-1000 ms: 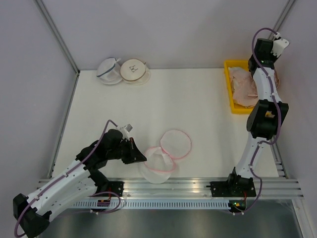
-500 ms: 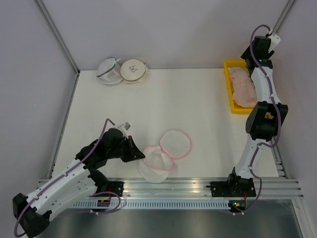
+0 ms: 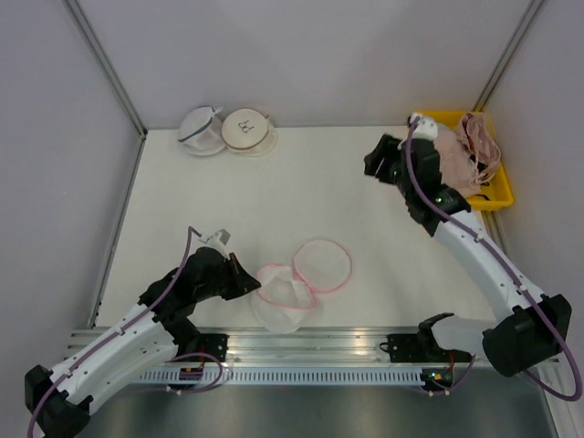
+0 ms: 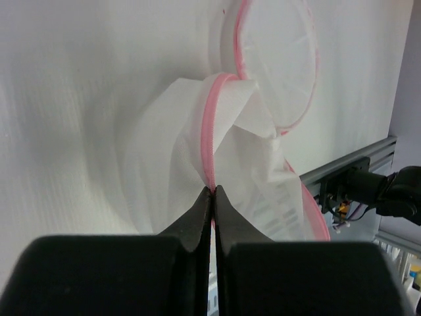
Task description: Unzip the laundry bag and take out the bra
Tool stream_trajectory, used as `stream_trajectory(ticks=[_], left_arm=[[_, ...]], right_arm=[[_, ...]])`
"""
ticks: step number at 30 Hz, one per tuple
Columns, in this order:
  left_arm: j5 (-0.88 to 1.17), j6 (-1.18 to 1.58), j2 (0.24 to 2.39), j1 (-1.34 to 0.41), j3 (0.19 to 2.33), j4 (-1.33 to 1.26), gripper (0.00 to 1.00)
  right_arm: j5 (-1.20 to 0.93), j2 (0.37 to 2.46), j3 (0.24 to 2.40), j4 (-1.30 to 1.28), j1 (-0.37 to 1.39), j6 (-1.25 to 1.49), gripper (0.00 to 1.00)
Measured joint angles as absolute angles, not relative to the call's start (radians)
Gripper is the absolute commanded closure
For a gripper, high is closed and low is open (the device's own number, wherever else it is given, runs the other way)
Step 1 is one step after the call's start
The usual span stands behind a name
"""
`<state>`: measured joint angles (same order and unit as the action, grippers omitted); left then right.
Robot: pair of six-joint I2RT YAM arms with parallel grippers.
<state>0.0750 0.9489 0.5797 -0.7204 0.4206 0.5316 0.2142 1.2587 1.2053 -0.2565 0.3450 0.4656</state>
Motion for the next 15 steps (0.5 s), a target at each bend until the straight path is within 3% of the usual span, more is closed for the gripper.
stream_trajectory(ticks=[6, 15], left_arm=[[-0.013, 0.948, 0.613, -0.720, 0.408, 0.437, 0.98], [-0.025, 0.949, 0.606, -0.720, 0.386, 0.361, 0.98]], right_arm=[[0.176, 1.145, 0.770, -0.303, 0.470, 0.572, 0.34], [0.100, 0.871, 0.435, -0.222, 0.580, 0.764, 0.36]])
